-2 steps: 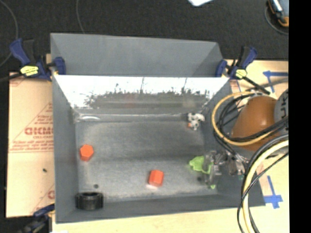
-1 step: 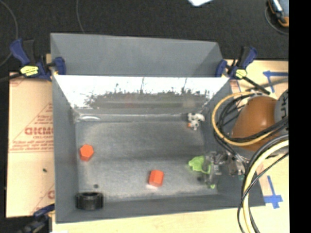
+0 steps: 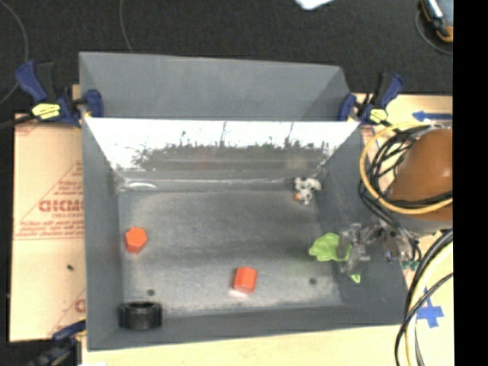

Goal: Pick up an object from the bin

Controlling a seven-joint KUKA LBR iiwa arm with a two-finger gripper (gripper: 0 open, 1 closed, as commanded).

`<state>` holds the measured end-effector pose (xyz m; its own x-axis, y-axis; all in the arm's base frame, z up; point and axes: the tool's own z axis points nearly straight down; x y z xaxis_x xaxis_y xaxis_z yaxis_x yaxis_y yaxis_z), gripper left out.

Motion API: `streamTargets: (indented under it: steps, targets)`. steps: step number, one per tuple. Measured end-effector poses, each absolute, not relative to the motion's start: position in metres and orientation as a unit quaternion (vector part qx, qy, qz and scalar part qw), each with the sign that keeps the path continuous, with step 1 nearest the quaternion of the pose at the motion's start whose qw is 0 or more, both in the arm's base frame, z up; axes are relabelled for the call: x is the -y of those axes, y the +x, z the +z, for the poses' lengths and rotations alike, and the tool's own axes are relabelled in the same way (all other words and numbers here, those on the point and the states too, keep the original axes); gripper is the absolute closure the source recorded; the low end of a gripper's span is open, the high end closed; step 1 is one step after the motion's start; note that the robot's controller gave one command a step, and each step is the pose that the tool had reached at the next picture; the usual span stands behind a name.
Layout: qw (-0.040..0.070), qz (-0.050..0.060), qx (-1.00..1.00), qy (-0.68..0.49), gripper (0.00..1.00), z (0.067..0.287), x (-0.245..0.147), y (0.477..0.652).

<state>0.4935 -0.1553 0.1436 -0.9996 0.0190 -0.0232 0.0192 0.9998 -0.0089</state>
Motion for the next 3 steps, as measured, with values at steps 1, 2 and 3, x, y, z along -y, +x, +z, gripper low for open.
streamTargets:
  steps: [1,2,3]
  targets:
    - [0.010,-0.004,-1.000,-0.004,1.00,0.186,0.143,0.487]
    - [0.018,-0.007,-1.000,-0.022,1.00,0.272,0.138,0.494]
    - [0.012,-0.005,-1.000,0.002,1.00,0.342,0.130,0.491]
